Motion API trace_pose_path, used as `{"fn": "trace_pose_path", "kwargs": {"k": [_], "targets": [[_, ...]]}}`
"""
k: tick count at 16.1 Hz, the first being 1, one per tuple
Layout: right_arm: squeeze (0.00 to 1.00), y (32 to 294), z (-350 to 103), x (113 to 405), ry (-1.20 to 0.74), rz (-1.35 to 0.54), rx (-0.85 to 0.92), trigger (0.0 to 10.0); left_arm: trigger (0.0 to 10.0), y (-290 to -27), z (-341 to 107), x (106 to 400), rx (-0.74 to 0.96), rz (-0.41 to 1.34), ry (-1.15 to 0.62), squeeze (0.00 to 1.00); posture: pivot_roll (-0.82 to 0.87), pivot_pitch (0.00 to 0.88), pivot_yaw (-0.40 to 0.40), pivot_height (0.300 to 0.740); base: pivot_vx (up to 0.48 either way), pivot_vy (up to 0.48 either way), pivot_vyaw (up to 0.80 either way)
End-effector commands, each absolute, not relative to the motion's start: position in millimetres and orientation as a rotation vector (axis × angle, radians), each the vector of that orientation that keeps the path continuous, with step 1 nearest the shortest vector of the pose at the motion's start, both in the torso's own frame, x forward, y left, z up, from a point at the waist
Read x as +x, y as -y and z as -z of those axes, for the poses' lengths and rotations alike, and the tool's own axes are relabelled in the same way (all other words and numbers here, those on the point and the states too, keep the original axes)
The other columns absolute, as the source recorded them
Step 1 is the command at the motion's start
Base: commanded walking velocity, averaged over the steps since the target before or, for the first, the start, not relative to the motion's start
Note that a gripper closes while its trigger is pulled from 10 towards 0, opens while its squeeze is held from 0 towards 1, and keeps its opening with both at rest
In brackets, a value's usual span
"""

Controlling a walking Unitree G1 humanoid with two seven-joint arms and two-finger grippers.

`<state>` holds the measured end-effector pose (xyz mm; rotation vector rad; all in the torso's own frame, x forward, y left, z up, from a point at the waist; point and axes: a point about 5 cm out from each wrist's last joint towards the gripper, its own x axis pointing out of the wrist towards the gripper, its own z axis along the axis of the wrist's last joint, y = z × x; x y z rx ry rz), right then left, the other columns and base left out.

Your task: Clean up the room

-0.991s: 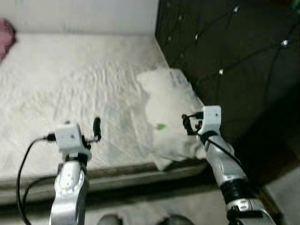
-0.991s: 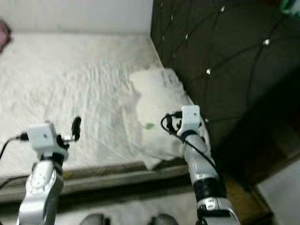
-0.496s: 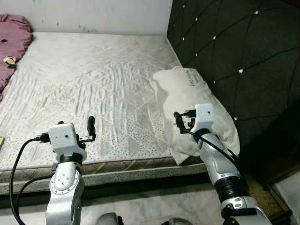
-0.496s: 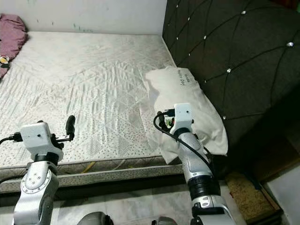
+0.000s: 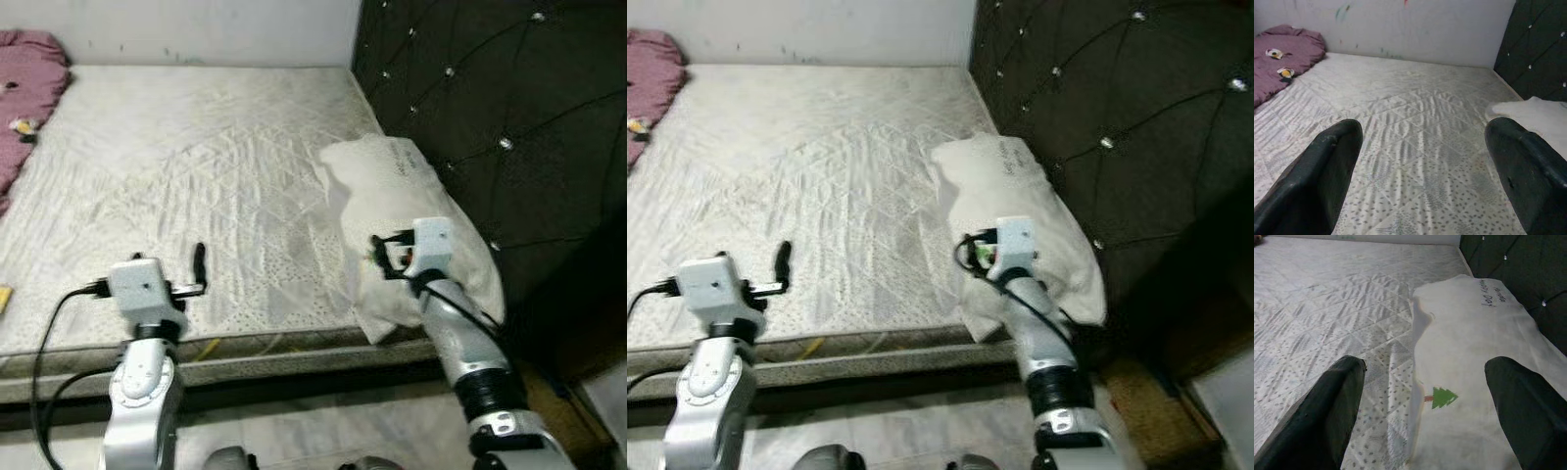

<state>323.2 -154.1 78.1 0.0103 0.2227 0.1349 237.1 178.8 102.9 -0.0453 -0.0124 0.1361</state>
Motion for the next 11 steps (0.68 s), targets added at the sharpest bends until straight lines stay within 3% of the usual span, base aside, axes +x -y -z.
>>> {"fn": "trace_pose_path", "kwargs": {"k": [1, 11], "targets": [[0.0, 150.3, -79.8, 324.9, -0.22, -0.141, 0.02, 10.0, 10.0, -183.1, -104.7, 237.4, -0.039, -0.153, 0.016, 0.0, 0.01, 0.035, -0.054, 0.74, 0.0, 0.45, 0.0], [0.0, 150.1, -78.9, 325.0, -0.222, -0.148, 0.019, 10.0, 10.0, -183.0, -104.6, 237.7, -0.035, -0.155, 0.019, 0.0, 0.02, 0.033, -0.059, 0.74, 0.0, 0.456, 0.0]]}}
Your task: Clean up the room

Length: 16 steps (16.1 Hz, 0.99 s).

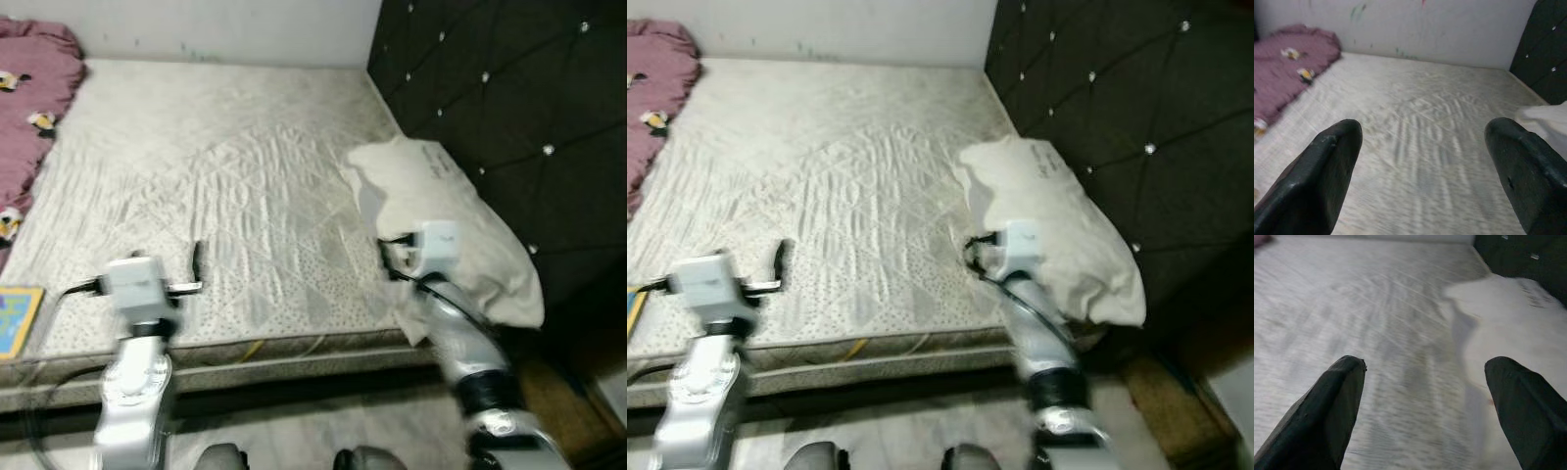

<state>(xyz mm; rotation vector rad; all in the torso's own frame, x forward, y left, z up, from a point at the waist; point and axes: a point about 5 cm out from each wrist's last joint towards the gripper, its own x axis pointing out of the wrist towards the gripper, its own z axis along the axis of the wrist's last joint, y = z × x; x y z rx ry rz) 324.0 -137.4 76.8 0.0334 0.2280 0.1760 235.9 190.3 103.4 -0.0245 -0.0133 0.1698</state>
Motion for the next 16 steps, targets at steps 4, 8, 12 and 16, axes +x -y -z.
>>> {"fn": "trace_pose_path", "kwargs": {"k": [4, 8, 12, 16], "targets": [[0.0, 147.6, -80.7, 325.7, -0.206, -0.162, 0.03, 10.0, 10.0, -183.0, -105.2, 237.8, -0.024, -0.168, 0.024, 0.0, 0.02, 0.028, -0.059, 0.74, 0.0, 0.112, 0.0], [0.0, 146.8, -81.1, 326.8, -0.203, -0.168, 0.027, 10.0, 10.0, -184.2, -105.6, 239.1, -0.017, -0.181, 0.026, 0.0, 0.02, 0.026, -0.058, 0.74, 0.0, 0.0, 0.0], [0.0, 146.8, -81.1, 326.8, -0.203, -0.168, 0.027, 10.0, 10.0, -184.2, -105.6, 239.1, -0.017, -0.181, 0.026, 0.0, 0.02, 0.026, -0.058, 0.74, 0.0, 0.0, 0.0], [0.0, 146.8, -81.1, 326.8, -0.203, -0.168, 0.027, 10.0, 10.0, -184.2, -105.6, 239.1, -0.017, -0.181, 0.026, 0.0, 0.02, 0.026, -0.058, 0.74, 0.0, 0.0, 0.0]]}}
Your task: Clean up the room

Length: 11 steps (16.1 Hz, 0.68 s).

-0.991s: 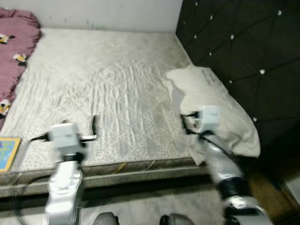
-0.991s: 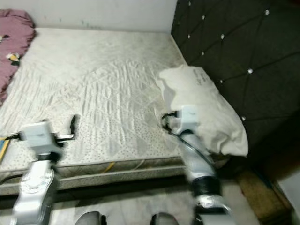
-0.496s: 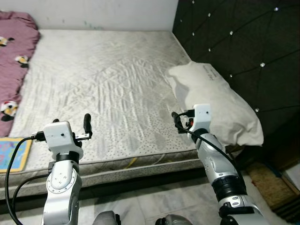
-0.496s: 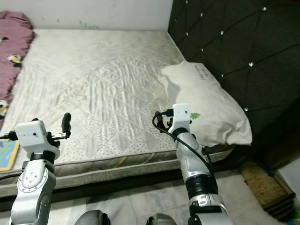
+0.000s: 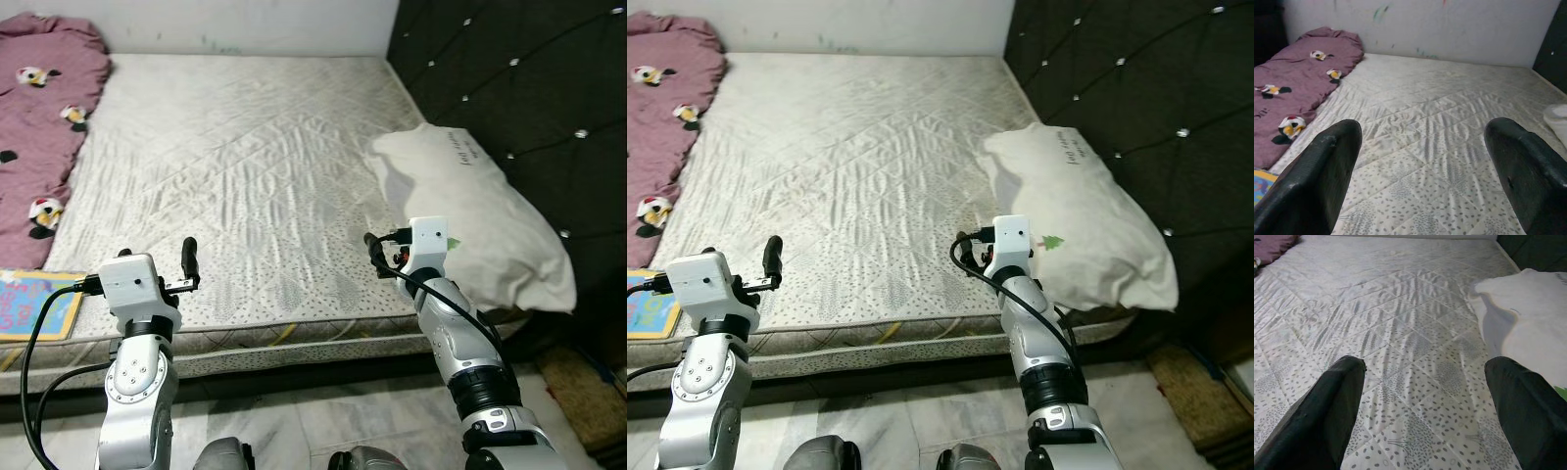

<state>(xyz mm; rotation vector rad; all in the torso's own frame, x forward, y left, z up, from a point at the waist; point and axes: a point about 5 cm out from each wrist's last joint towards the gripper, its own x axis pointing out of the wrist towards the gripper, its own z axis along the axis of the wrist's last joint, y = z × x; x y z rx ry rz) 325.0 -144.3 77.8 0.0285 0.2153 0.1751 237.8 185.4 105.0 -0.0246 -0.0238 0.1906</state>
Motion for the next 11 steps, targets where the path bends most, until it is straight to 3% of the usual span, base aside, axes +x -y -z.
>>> {"fn": "trace_pose_path", "kwargs": {"k": [1, 11], "targets": [[0.0, 146.8, -81.1, 326.8, -0.203, -0.168, 0.027, 10.0, 10.0, -184.2, -105.6, 239.1, -0.017, -0.181, 0.026, 0.0, 0.02, 0.026, -0.058, 0.74, 0.0, 0.0, 0.0], [0.0, 146.8, -81.1, 326.8, -0.203, -0.168, 0.027, 10.0, 10.0, -184.2, -105.6, 239.1, -0.017, -0.181, 0.026, 0.0, 0.02, 0.026, -0.058, 0.74, 0.0, 0.0, 0.0]]}}
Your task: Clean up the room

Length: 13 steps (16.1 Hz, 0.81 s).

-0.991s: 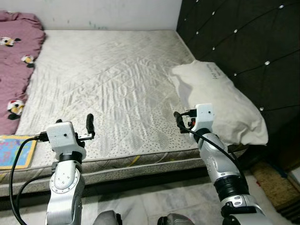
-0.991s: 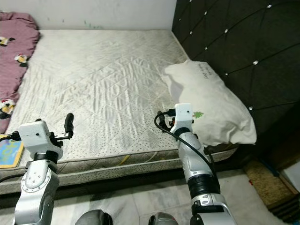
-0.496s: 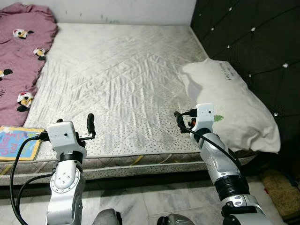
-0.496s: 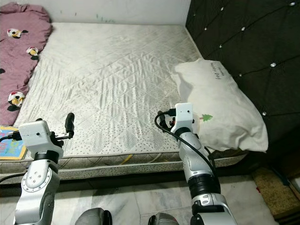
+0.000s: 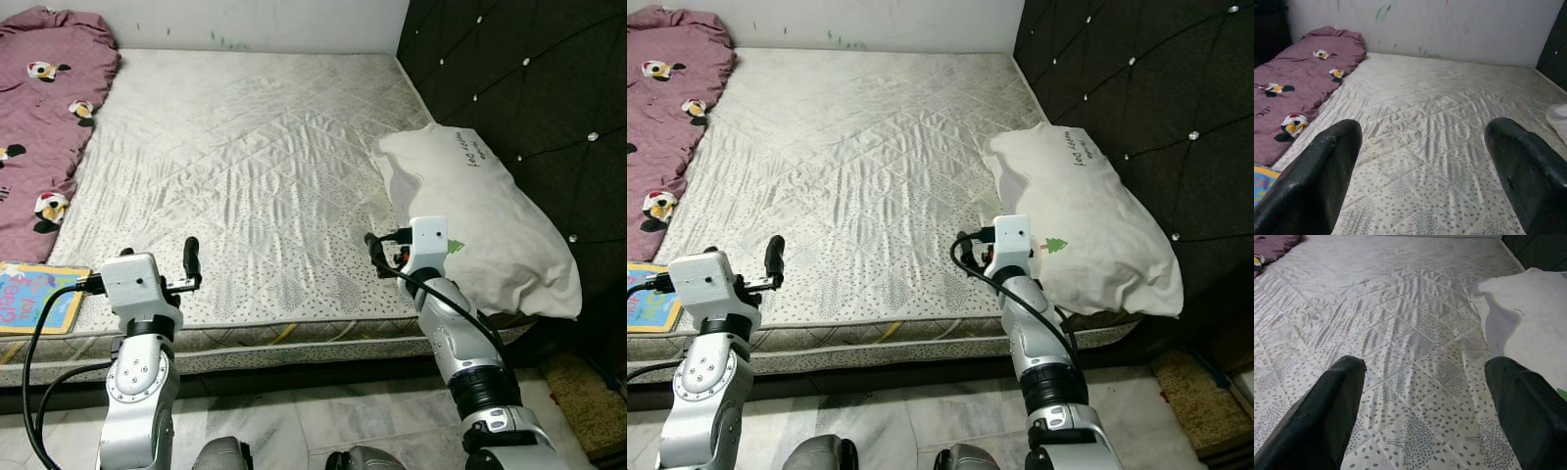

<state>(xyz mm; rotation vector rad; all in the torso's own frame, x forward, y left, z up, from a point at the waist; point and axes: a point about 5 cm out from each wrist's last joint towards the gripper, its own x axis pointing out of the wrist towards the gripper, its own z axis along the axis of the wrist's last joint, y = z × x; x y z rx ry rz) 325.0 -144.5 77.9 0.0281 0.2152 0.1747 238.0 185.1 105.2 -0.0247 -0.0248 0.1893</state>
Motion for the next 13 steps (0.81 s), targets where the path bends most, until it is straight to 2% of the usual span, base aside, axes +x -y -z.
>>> {"fn": "trace_pose_path", "kwargs": {"k": [1, 13], "targets": [[0.0, 146.8, -81.1, 326.8, -0.203, -0.168, 0.027, 10.0, 10.0, -184.2, -105.6, 239.1, -0.017, -0.181, 0.026, 0.0, 0.02, 0.026, -0.058, 0.74, 0.0, 0.0, 0.0], [0.0, 146.8, -81.1, 326.8, -0.203, -0.168, 0.027, 10.0, 10.0, -184.2, -105.6, 239.1, -0.017, -0.181, 0.026, 0.0, 0.02, 0.026, -0.058, 0.74, 0.0, 0.0, 0.0]]}}
